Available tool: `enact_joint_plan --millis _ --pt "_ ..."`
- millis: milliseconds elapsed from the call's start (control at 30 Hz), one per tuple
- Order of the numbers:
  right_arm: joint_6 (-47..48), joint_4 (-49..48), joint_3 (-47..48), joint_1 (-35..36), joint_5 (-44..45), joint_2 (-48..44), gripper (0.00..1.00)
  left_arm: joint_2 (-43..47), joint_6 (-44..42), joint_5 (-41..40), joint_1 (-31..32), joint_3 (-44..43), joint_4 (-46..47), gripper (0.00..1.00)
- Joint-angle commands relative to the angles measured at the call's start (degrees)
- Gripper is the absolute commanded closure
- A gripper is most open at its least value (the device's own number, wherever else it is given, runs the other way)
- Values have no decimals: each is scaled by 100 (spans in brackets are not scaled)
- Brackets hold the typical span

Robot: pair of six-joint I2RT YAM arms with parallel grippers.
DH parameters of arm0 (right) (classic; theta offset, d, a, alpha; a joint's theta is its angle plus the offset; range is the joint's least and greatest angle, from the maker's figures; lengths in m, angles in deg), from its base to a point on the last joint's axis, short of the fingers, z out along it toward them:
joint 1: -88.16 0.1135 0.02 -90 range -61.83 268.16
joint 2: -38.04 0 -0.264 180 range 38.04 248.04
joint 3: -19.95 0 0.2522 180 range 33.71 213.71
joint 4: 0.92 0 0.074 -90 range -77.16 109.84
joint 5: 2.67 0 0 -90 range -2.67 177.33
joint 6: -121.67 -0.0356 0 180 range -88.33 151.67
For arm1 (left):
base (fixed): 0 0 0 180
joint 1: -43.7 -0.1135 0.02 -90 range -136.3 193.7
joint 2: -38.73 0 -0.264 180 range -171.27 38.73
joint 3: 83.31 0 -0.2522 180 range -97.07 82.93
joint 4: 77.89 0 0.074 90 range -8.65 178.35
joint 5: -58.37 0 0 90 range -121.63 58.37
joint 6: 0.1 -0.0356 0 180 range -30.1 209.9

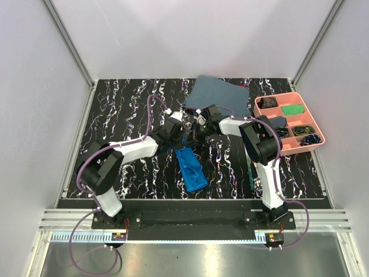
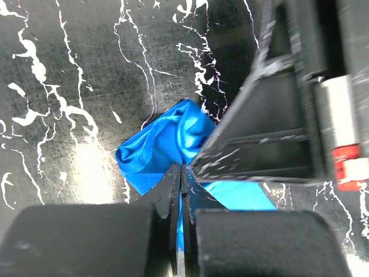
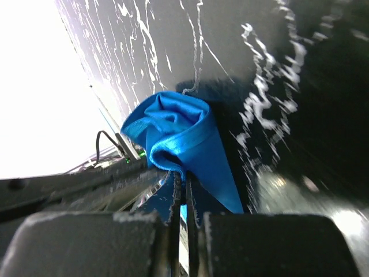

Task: Fold the napkin into a case and place the utensils inside
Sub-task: Stuff the top corner of the smaller-rectangle-folded napkin at the center of the board.

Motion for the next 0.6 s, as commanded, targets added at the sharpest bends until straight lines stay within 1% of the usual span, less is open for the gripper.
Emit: enact_joint_plan --millis 0,67,167,200,267,300,367,400,567 --pt "-486 -553 285 174 -180 136 99 288 259 335 -75 26 306 100" --pt "-593 -677 302 174 -171 171 99 279 320 387 -101 70 341 100" --pt "-769 -836 364 226 -250 241 95 235 469 458 -145 123 394 100" --pt "-743 -993 364 201 -303 233 92 226 513 432 -172 141 368 100" --pt "-656 -994 198 139 -234 31 81 244 619 405 -250 193 315 100" --pt "-594 -942 127 104 -250 -30 78 253 645 405 -268 237 324 100" --pt "-489 -680 127 95 -373 -154 76 288 681 397 -321 316 350 100" --pt "-444 -660 57 86 -374 -198 73 288 689 405 -339 343 350 100" --pt "-295 -590 -163 60 -259 -461 68 323 725 467 -374 369 385 100"
